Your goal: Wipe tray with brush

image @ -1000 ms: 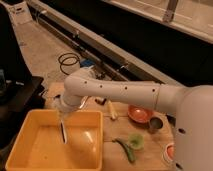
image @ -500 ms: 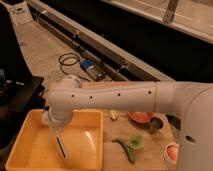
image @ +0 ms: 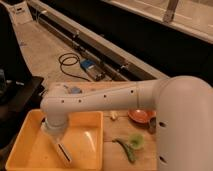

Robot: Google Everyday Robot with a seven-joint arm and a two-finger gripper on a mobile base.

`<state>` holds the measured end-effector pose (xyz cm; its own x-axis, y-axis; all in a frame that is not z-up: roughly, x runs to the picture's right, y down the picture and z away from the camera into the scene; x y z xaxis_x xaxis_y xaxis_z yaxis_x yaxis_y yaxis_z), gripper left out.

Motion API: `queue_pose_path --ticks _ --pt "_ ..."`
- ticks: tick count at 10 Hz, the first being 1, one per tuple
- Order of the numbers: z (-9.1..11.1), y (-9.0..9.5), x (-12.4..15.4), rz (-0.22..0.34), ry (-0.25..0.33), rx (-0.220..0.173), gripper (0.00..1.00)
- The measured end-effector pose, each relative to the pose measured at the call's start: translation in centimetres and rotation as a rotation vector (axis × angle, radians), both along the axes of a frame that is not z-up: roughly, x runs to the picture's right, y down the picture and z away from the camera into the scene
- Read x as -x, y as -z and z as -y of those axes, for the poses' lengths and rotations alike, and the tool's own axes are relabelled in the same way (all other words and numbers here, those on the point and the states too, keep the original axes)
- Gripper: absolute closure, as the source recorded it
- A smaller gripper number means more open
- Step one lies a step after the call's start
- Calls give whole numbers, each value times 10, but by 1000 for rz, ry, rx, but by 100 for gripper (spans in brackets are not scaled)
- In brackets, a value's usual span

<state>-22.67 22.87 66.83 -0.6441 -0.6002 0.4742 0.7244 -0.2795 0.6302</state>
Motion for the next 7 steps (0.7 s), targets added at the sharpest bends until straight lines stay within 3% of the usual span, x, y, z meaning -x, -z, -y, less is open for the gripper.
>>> queue_pose_path --ticks 4,7 --pt "1 0 -1 1 2 -4 100" --pt "-12 -11 6 5 53 -38 100"
